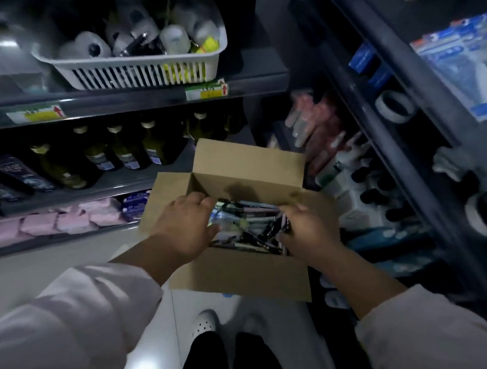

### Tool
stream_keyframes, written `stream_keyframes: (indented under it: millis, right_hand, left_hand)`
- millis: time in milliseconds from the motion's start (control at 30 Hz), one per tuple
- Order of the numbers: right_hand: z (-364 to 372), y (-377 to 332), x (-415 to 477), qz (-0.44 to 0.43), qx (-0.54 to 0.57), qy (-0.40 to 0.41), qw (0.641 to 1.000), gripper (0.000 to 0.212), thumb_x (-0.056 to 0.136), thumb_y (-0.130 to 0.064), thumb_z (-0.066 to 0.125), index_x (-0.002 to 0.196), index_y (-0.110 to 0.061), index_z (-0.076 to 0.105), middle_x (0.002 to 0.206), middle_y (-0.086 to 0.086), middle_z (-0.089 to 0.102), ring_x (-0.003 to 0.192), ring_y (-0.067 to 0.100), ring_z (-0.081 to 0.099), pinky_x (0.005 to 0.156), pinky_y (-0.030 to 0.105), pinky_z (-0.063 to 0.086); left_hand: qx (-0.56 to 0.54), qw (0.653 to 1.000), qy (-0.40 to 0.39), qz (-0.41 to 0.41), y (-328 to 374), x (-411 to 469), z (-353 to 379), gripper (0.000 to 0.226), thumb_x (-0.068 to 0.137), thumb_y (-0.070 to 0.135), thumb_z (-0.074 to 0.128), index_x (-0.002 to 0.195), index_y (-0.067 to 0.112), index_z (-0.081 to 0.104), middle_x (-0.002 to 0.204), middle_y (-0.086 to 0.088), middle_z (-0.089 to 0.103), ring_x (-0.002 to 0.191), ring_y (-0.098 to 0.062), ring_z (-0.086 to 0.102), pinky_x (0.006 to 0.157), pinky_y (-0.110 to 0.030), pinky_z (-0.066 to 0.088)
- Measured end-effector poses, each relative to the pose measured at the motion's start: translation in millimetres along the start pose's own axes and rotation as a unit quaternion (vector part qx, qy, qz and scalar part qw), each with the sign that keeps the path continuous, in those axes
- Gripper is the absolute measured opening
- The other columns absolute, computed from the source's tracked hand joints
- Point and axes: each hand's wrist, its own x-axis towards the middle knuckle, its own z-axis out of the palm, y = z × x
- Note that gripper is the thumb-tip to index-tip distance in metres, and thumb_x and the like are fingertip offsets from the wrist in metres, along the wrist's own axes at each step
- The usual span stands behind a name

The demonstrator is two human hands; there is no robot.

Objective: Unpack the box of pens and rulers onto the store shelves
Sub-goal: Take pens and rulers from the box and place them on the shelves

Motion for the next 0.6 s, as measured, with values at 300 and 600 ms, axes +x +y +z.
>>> stream_keyframes:
  millis: [300, 600]
  right_hand:
    - [79, 32, 91, -0.029, 0.018, -0.110, 0.993, 0.066, 0.089, -0.029, 0.066, 0.146, -0.015, 0.034, 0.149, 0.008, 0.035, 0.133, 0.024, 0.036, 0.104, 0.031, 0.036]
    - [152, 51, 164, -0.056, -0.074, -0.202, 0.975, 0.077, 0.079, -0.041, 0.074, 0.141, -0.013, 0.039, 0.141, 0.011, 0.043, 0.126, 0.027, 0.042, 0.100, 0.033, 0.037]
  left_hand:
    - [-0.024, 0.997, -0.073, 0.017, -15, 90, 95, 0.064, 0.092, 0.048, 0.051, 0.145, 0.021, 0.029, 0.147, -0.006, 0.035, 0.131, -0.028, 0.037, 0.103, -0.038, 0.036]
    - [-0.048, 0.995, -0.088, -0.003, -33, 136, 165, 0.065, 0.088, 0.047, 0.057, 0.142, 0.019, 0.035, 0.140, -0.010, 0.041, 0.124, -0.031, 0.042, 0.100, -0.039, 0.040]
